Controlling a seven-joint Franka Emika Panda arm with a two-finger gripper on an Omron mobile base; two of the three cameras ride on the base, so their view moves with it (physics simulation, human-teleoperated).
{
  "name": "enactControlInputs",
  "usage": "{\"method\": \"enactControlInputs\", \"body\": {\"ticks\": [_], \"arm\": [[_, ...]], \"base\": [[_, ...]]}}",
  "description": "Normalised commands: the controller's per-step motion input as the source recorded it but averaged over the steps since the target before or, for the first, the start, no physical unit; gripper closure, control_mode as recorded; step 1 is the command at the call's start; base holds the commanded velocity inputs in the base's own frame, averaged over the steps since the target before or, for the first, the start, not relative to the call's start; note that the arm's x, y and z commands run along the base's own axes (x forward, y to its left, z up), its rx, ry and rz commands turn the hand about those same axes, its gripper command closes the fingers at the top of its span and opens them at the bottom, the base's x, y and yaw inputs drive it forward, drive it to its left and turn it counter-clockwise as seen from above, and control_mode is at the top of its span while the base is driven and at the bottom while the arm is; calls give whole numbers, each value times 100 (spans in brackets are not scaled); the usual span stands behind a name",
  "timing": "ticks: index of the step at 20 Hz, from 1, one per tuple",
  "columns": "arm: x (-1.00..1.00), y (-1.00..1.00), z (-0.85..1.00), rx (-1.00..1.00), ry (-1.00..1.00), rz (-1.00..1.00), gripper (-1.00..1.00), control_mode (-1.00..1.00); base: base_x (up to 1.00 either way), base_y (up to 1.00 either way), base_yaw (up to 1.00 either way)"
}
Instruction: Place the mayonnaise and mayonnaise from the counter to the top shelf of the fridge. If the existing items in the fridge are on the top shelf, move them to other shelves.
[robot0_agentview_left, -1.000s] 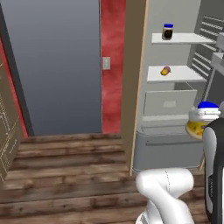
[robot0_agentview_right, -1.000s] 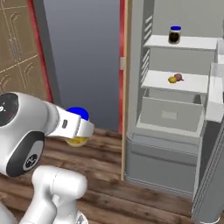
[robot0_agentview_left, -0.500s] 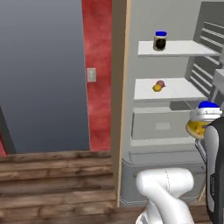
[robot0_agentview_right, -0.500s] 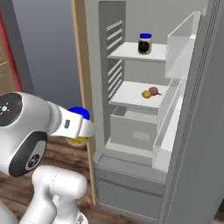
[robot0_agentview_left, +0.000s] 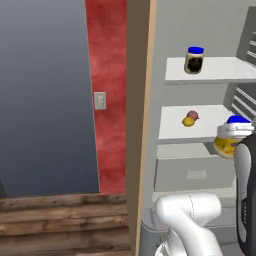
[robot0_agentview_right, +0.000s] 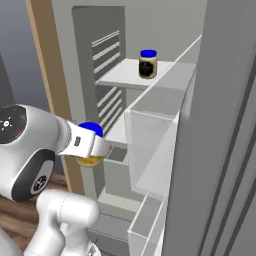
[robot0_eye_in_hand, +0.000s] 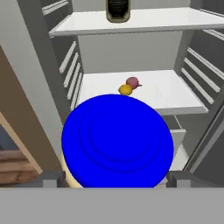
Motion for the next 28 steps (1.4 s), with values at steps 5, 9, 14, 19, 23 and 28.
{"method": "enactControlInputs", "body": {"ticks": [5, 9, 14, 19, 23, 28], "arm": [[2, -17, 15, 0, 0, 0, 100, -100], [14, -75, 100, 0, -11, -5, 100, -100], [51, -46, 93, -1, -13, -6, 100, -100], [99, -11, 30, -3, -7, -5, 100, -100], [100, -31, 0, 0, -1, -4, 100, -100], [100, -41, 0, 0, 0, -4, 100, -100]], "base": [[34, -53, 0], [0, 0, 0], [0, 0, 0], [0, 0, 0], [0, 0, 0], [0, 0, 0]]}}
